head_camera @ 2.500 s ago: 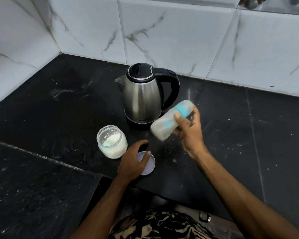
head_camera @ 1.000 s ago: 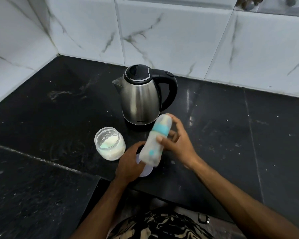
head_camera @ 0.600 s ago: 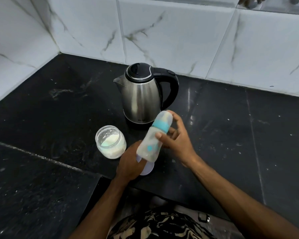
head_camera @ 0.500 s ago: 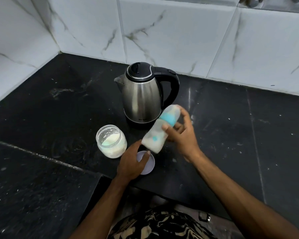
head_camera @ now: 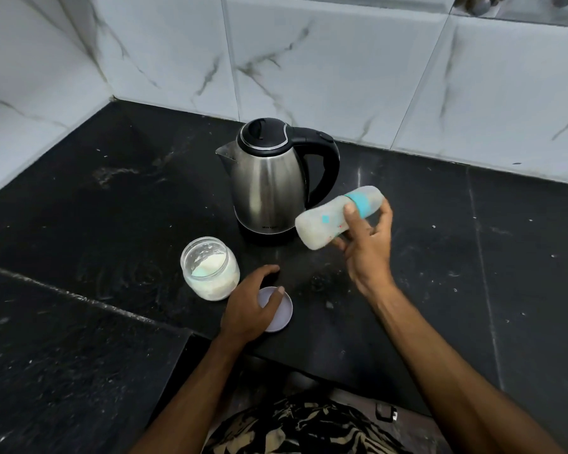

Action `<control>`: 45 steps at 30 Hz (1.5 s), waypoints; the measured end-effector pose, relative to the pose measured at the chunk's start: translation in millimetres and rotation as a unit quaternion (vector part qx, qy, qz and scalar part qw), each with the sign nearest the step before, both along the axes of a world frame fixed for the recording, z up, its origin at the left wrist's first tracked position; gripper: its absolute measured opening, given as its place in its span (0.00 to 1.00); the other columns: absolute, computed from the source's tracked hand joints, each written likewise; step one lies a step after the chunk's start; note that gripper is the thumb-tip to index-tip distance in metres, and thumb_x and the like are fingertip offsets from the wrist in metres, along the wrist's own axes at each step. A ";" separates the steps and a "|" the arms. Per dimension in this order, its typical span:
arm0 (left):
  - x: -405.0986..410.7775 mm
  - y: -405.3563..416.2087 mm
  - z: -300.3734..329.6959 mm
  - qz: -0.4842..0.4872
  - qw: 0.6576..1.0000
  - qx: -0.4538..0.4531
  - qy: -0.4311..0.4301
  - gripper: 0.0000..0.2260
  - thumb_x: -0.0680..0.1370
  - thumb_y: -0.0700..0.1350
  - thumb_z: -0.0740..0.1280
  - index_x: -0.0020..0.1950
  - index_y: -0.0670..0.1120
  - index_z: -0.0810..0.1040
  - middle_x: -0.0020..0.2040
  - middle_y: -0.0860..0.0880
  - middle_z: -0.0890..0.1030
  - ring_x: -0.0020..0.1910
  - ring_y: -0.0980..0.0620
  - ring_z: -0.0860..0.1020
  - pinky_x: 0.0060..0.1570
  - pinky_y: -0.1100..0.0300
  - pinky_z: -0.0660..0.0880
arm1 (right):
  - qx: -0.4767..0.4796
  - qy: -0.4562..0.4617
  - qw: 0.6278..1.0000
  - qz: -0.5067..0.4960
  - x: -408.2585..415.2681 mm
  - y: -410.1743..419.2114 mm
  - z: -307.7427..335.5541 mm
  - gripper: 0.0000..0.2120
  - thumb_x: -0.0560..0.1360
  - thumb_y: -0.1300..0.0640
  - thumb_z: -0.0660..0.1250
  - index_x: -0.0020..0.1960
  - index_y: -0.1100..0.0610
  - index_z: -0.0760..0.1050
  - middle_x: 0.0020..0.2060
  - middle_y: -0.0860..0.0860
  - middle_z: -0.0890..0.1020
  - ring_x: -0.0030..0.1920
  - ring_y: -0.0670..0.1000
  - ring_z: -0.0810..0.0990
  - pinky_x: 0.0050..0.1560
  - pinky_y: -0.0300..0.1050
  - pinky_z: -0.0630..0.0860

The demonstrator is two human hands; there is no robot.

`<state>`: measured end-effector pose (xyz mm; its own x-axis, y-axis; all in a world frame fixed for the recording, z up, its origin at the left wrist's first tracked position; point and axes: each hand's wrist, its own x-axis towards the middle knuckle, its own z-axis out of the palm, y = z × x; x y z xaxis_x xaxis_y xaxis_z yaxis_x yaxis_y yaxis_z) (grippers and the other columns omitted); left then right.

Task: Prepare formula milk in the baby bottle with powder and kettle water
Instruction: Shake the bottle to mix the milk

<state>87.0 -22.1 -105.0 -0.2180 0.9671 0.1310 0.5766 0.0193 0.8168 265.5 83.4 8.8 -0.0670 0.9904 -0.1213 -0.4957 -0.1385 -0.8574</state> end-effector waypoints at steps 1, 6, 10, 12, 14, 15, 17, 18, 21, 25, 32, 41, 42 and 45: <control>0.1 0.5 0.3 0.000 1.000 -0.002 0.004 0.20 0.77 0.55 0.66 0.66 0.49 0.77 0.63 0.56 0.80 0.62 0.60 0.77 0.62 0.66 0.71 | 0.002 -0.008 1.000 0.019 -2.4 -4.1 -0.7 0.34 0.73 0.59 0.73 0.73 0.51 0.60 0.50 0.52 0.84 0.52 0.56 0.83 0.45 0.55 0.83; 1.2 -0.4 0.5 0.014 1.000 -0.012 -0.025 0.20 0.75 0.54 0.69 0.65 0.49 0.76 0.61 0.58 0.78 0.58 0.63 0.75 0.57 0.73 0.68 | 0.058 -0.105 0.976 0.181 -10.6 -27.4 -7.1 0.34 0.68 0.59 0.77 0.68 0.46 0.65 0.54 0.58 0.82 0.51 0.55 0.84 0.45 0.51 0.83; 0.7 0.6 -1.5 0.004 1.000 -0.004 0.001 0.21 0.76 0.57 0.65 0.67 0.49 0.77 0.64 0.56 0.80 0.63 0.60 0.76 0.64 0.66 0.70 | 0.002 -0.012 1.000 0.020 -5.1 -1.7 2.0 0.32 0.73 0.58 0.73 0.72 0.51 0.62 0.46 0.48 0.86 0.50 0.53 0.85 0.46 0.55 0.83; 0.9 1.5 -0.1 0.010 1.000 -0.003 -0.002 0.20 0.76 0.55 0.66 0.66 0.49 0.77 0.62 0.58 0.79 0.61 0.63 0.76 0.63 0.68 0.70 | 0.005 -0.028 0.998 0.047 -4.9 -7.0 -2.1 0.34 0.72 0.58 0.74 0.73 0.51 0.60 0.47 0.48 0.86 0.51 0.54 0.84 0.47 0.56 0.83; 1.3 2.1 0.9 0.009 1.000 -0.012 -0.018 0.18 0.74 0.56 0.68 0.63 0.54 0.77 0.58 0.62 0.79 0.56 0.68 0.76 0.57 0.74 0.69 | 0.034 -0.098 0.981 0.165 -7.7 -25.0 -8.5 0.35 0.70 0.59 0.77 0.71 0.47 0.63 0.53 0.55 0.83 0.53 0.58 0.84 0.47 0.56 0.83; 1.2 3.2 1.8 0.001 0.999 -0.019 -0.031 0.17 0.73 0.57 0.69 0.62 0.58 0.76 0.56 0.63 0.80 0.54 0.68 0.77 0.56 0.74 0.70 | 0.056 -0.129 0.966 0.219 -8.4 -31.6 -11.2 0.35 0.70 0.61 0.77 0.70 0.46 0.63 0.55 0.58 0.82 0.53 0.58 0.84 0.47 0.55 0.83; 0.2 4.0 -1.7 -0.004 0.999 -0.023 -0.041 0.19 0.74 0.57 0.70 0.64 0.58 0.76 0.59 0.60 0.80 0.57 0.65 0.78 0.59 0.68 0.72 | 0.073 -0.140 0.964 0.214 -8.4 -29.2 -12.5 0.34 0.70 0.62 0.76 0.69 0.46 0.64 0.55 0.58 0.82 0.53 0.56 0.84 0.46 0.52 0.83; -0.2 3.2 -3.5 0.001 1.000 -0.016 -0.027 0.20 0.75 0.56 0.69 0.66 0.55 0.76 0.61 0.59 0.80 0.60 0.61 0.78 0.60 0.67 0.71 | 0.059 -0.114 0.978 0.162 -8.1 -23.1 -7.8 0.33 0.70 0.60 0.77 0.69 0.47 0.65 0.53 0.56 0.83 0.51 0.56 0.84 0.45 0.52 0.83; -1.1 1.3 -3.0 0.002 1.000 -0.007 -0.001 0.20 0.76 0.55 0.66 0.67 0.49 0.77 0.63 0.57 0.79 0.62 0.60 0.76 0.62 0.73 0.67 | 0.007 -0.009 1.000 -0.002 -1.6 1.4 3.5 0.34 0.73 0.57 0.74 0.73 0.53 0.61 0.47 0.50 0.85 0.49 0.54 0.84 0.43 0.52 0.83; 1.5 0.8 0.4 0.005 1.000 -0.005 -0.007 0.21 0.76 0.56 0.65 0.65 0.49 0.77 0.61 0.58 0.79 0.58 0.65 0.75 0.58 0.75 0.66 | 0.020 -0.051 0.995 0.080 -7.0 -16.6 -0.4 0.36 0.70 0.58 0.76 0.72 0.51 0.62 0.49 0.51 0.85 0.50 0.55 0.84 0.45 0.56 0.84; -0.8 1.3 -2.9 0.000 1.000 -0.005 -0.005 0.23 0.76 0.59 0.64 0.67 0.49 0.76 0.63 0.57 0.80 0.62 0.61 0.77 0.63 0.62 0.72 | 0.011 0.004 1.000 -0.009 -5.3 -3.4 6.9 0.36 0.71 0.55 0.76 0.73 0.52 0.61 0.50 0.53 0.84 0.51 0.56 0.84 0.42 0.52 0.83; 1.8 -0.2 2.4 0.008 1.000 -0.011 -0.019 0.22 0.74 0.59 0.65 0.66 0.51 0.77 0.62 0.58 0.79 0.61 0.59 0.77 0.61 0.70 0.69 | 0.039 -0.065 0.993 0.088 -10.4 -20.9 -2.8 0.34 0.67 0.54 0.79 0.68 0.47 0.66 0.50 0.54 0.85 0.49 0.54 0.85 0.42 0.50 0.83; 0.9 0.7 1.1 0.005 1.000 -0.011 -0.009 0.22 0.76 0.58 0.65 0.67 0.49 0.77 0.63 0.57 0.79 0.62 0.59 0.77 0.63 0.66 0.70 | 0.020 -0.031 0.999 0.032 -7.9 -12.6 1.4 0.31 0.72 0.57 0.75 0.70 0.50 0.64 0.47 0.51 0.86 0.48 0.52 0.85 0.41 0.50 0.83; -0.3 1.2 -0.2 0.004 1.000 -0.011 -0.009 0.22 0.76 0.58 0.64 0.67 0.50 0.76 0.64 0.56 0.80 0.63 0.61 0.76 0.64 0.61 0.71 | 0.014 -0.004 1.000 -0.002 -7.7 -7.4 2.8 0.31 0.75 0.60 0.71 0.73 0.53 0.60 0.44 0.45 0.86 0.48 0.50 0.84 0.41 0.50 0.84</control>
<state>86.6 -20.9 -105.2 -0.2282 0.9679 0.1054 0.5619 0.0425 0.8261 257.8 76.1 11.6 -0.0632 0.9936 -0.0934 -0.4898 -0.1124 -0.8645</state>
